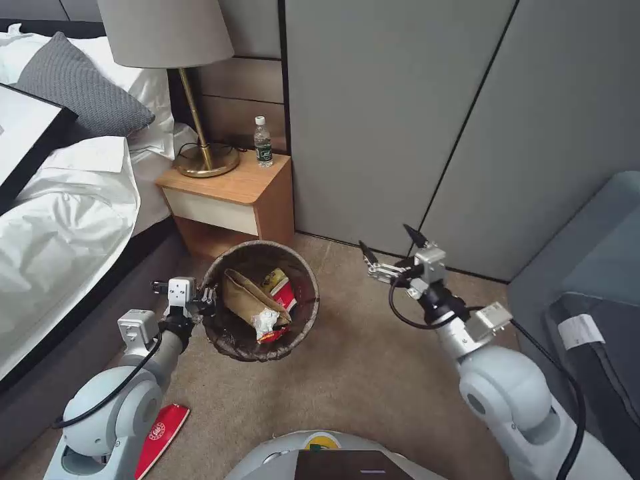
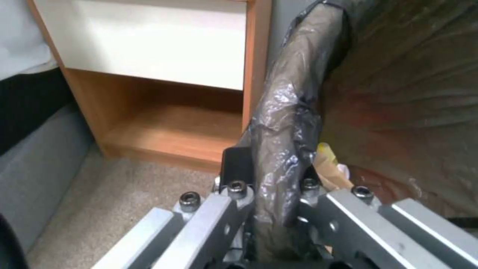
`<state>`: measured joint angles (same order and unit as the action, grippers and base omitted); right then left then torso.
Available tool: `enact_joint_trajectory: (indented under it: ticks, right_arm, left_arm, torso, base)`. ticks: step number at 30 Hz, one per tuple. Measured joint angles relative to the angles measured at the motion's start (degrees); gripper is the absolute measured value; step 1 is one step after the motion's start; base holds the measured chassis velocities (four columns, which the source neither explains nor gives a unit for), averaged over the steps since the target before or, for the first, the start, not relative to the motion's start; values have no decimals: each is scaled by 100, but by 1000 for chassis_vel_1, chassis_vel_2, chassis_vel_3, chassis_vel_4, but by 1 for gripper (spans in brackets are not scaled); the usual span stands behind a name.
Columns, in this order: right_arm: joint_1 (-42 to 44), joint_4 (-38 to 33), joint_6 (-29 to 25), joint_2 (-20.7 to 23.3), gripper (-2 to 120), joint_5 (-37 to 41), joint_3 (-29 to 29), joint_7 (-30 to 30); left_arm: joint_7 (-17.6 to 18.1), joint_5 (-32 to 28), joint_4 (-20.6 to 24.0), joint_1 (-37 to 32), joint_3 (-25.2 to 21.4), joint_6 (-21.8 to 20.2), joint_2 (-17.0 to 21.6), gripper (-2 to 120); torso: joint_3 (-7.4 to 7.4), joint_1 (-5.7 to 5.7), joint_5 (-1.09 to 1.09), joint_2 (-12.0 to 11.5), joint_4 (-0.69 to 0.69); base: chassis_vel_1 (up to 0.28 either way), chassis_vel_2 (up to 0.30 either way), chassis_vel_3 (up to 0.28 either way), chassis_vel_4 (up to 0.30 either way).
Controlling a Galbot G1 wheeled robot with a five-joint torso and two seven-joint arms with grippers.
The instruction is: Pick up the trash bin, then pick up the garbage from the floor and place it into the trash bin.
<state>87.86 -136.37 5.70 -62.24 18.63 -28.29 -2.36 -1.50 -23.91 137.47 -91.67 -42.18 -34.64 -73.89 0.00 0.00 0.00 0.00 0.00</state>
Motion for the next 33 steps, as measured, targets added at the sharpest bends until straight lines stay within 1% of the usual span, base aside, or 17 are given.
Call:
enact_joint_trajectory:
  ticks: [4, 5, 9, 10, 14, 15, 19, 20, 22, 24, 33]
  right_arm:
    - [472, 21, -446, -471, 100, -504, -238, 69]
    - [472, 21, -446, -471, 100, -504, -238, 69]
    - [974, 30, -847, -997, 100, -883, -406, 77]
    - [974, 30, -847, -997, 100, -883, -406, 77]
    - [1257, 38, -1093, -1400, 100, -1228, -416, 59]
    - [1257, 38, -1093, -1400, 100, -1228, -416, 59]
    - [1459, 111, -1306, -1806, 100, -1513, -487, 73]
    - [1459, 111, -1306, -1806, 100, -1513, -487, 73]
    - [1545, 111, -1349, -1971, 100, -1525, -581, 142]
    - [1594, 111, -1385, -2043, 100, -1524, -642, 166]
    - [1606, 121, -1369, -2032, 100, -1487, -684, 154]
  left_arm:
    - [-7, 9, 14, -13, -27, 8, 5, 2]
    - [-7, 9, 14, -13, -27, 8, 5, 2]
    - [-12, 28, 24, -44, -45, 15, 3, 2]
    - [-12, 28, 24, -44, -45, 15, 3, 2]
    - [-34, 31, 27, -70, -44, 63, 1, 2]
    - [-34, 31, 27, -70, -44, 63, 1, 2]
    - [-35, 34, 39, -106, -52, 80, -1, 2]
    - [-35, 34, 39, -106, -52, 80, -1, 2]
    - [-34, 36, 42, -118, -68, 82, 2, 2]
    - [-34, 74, 42, -121, -75, 86, 3, 2]
    - [-35, 109, 82, -148, -82, 56, -26, 2]
  torso:
    - [0, 0, 0, 0, 0]
    - [0, 0, 0, 0, 0]
    - [0, 0, -1, 0, -1]
    - [0, 0, -1, 0, -1]
    - [0, 0, -1, 0, -1]
    - [0, 0, -1, 0, -1]
    - [0, 0, -1, 0, 1]
    - [0, 0, -1, 0, 1]
    - [0, 0, -1, 0, 0]
    - [0, 0, -1, 0, -1]
    - [0, 0, 0, 0, 0]
  base:
    - [0, 0, 0, 0]
    - [0, 0, 0, 0]
    - [0, 0, 0, 0]
    - [0, 0, 0, 0]
    - [0, 0, 0, 0]
    - [0, 0, 0, 0]
    - [0, 0, 0, 0]
    - [0, 0, 0, 0]
    - [0, 0, 0, 0]
    - [0, 0, 0, 0]
    - [0, 0, 0, 0]
